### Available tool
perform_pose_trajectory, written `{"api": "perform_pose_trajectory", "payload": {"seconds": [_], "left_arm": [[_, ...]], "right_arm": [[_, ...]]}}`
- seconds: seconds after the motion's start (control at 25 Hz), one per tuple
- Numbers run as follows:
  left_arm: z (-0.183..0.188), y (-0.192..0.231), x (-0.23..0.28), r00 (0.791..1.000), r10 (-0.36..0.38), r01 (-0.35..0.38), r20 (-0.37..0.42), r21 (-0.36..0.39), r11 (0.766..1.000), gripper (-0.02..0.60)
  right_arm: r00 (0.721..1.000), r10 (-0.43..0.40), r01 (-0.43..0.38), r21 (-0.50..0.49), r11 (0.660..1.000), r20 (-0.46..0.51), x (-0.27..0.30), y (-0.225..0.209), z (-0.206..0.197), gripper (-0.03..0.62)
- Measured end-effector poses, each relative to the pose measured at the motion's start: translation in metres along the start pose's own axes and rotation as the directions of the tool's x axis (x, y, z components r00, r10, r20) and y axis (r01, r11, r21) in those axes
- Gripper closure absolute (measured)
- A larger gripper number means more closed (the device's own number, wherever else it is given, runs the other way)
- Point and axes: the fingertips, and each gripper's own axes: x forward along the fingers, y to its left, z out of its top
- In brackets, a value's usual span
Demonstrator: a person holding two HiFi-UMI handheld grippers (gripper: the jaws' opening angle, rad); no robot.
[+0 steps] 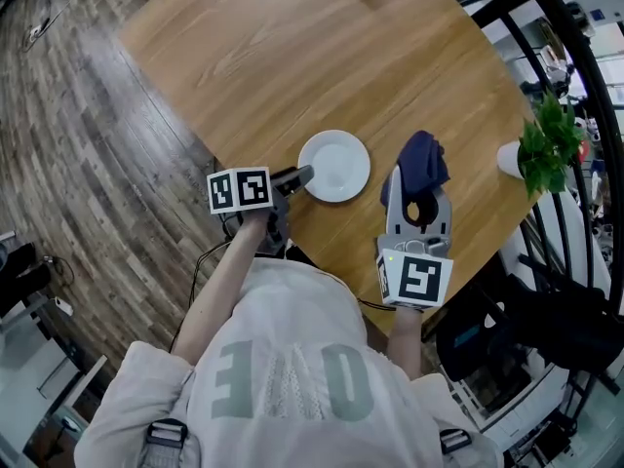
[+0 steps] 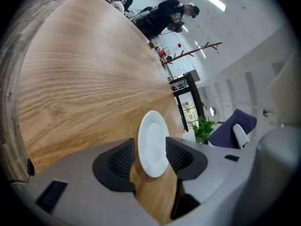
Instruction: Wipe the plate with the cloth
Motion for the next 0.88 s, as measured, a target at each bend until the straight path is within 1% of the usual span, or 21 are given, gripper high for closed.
{"api": "perform_pose_trajectory", "payload": {"seconds": [0.16, 0.24, 0.32, 0.36, 0.4, 0.48, 0.52, 0.56, 0.6, 0.68, 0.72, 0.76, 0.88], "left_arm": [[-0.004, -0.008, 0.008, 0.998, -0.064, 0.063, -0.003, -0.085, 0.994, 0.370], [-0.004, -0.009, 0.010, 0.998, -0.067, 0.066, -0.003, -0.089, 0.994, 0.371], [-0.005, -0.007, 0.012, 0.999, -0.052, 0.051, -0.014, -0.083, 0.995, 0.379], [-0.005, -0.004, 0.013, 0.999, -0.033, 0.031, -0.026, -0.080, 0.996, 0.400], [-0.006, 0.000, 0.014, 0.999, -0.005, 0.003, -0.040, -0.071, 0.997, 0.439], [-0.008, 0.008, 0.014, 0.997, 0.044, -0.047, -0.063, -0.047, 0.998, 0.548], [-0.008, 0.010, 0.014, 0.996, 0.053, -0.056, -0.066, -0.043, 0.998, 0.548], [-0.008, 0.010, 0.014, 0.997, 0.052, -0.055, -0.064, -0.049, 0.997, 0.548], [-0.008, 0.009, 0.014, 0.997, 0.047, -0.051, -0.061, -0.058, 0.997, 0.548], [-0.010, 0.008, 0.014, 0.998, 0.042, -0.046, -0.056, -0.067, 0.997, 0.549], [-0.010, 0.008, 0.015, 0.998, 0.042, -0.046, -0.056, -0.066, 0.997, 0.549], [-0.011, 0.008, 0.015, 0.997, 0.043, -0.046, -0.057, -0.065, 0.997, 0.549], [-0.011, 0.008, 0.014, 0.997, 0.043, -0.047, -0.060, -0.061, 0.997, 0.549]], "right_arm": [[1.000, 0.021, -0.021, -0.004, 1.000, -0.003, 0.003, 0.000, -0.003, 0.537], [0.999, 0.035, -0.035, -0.005, 0.999, -0.008, 0.005, 0.001, -0.005, 0.537], [0.999, 0.043, -0.043, -0.013, 0.999, -0.016, 0.008, 0.002, -0.009, 0.537], [0.999, 0.044, -0.044, -0.021, 0.999, -0.020, 0.009, 0.003, -0.010, 0.537], [0.999, 0.044, -0.045, -0.034, 0.998, -0.024, 0.011, 0.003, -0.011, 0.537], [0.998, 0.055, -0.058, -0.095, 0.994, -0.035, 0.014, 0.007, -0.012, 0.537], [0.995, 0.076, -0.084, -0.157, 0.984, -0.058, 0.016, 0.011, -0.015, 0.537], [0.990, 0.106, -0.127, -0.236, 0.964, -0.098, 0.017, 0.017, -0.021, 0.537], [0.980, 0.137, -0.177, -0.318, 0.932, -0.143, 0.018, 0.024, -0.029, 0.537], [0.960, 0.176, -0.260, -0.456, 0.851, -0.219, 0.021, 0.036, -0.049, 0.537], [0.950, 0.182, -0.291, -0.502, 0.814, -0.255, 0.024, 0.039, -0.060, 0.537], [0.939, 0.184, -0.319, -0.532, 0.784, -0.291, 0.028, 0.041, -0.073, 0.537], [0.901, 0.176, -0.392, -0.574, 0.718, -0.396, 0.041, 0.045, -0.110, 0.537]]}}
